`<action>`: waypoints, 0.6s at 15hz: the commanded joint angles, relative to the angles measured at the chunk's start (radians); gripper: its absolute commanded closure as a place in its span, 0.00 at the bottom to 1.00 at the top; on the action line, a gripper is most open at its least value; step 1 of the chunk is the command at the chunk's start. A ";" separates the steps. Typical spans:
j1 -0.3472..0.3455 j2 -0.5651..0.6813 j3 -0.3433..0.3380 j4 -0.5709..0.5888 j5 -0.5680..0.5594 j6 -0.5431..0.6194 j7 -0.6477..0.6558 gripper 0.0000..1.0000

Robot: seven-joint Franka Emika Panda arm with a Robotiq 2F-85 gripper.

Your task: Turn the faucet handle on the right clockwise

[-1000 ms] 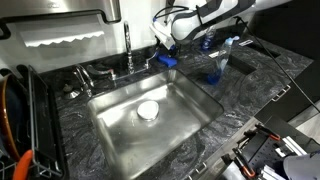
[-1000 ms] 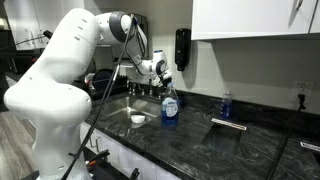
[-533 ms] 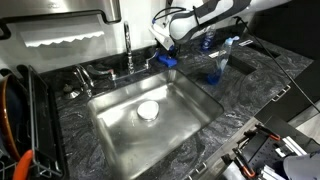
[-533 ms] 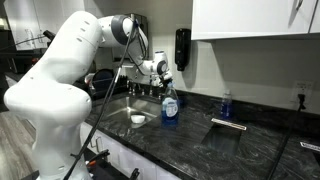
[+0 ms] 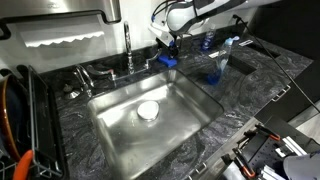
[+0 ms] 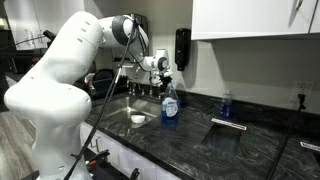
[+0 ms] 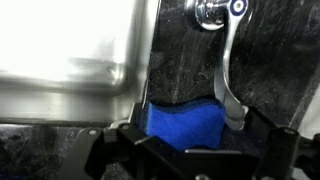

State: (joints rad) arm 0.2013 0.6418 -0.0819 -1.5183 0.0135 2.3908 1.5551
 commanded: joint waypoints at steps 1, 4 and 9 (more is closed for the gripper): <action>-0.015 0.005 0.019 0.030 0.019 -0.115 -0.010 0.25; -0.008 0.005 0.012 0.041 0.010 -0.126 0.008 0.41; -0.008 -0.004 0.017 0.042 0.013 -0.129 0.011 0.77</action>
State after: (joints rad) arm 0.2024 0.6417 -0.0802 -1.4689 0.0144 2.3186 1.5626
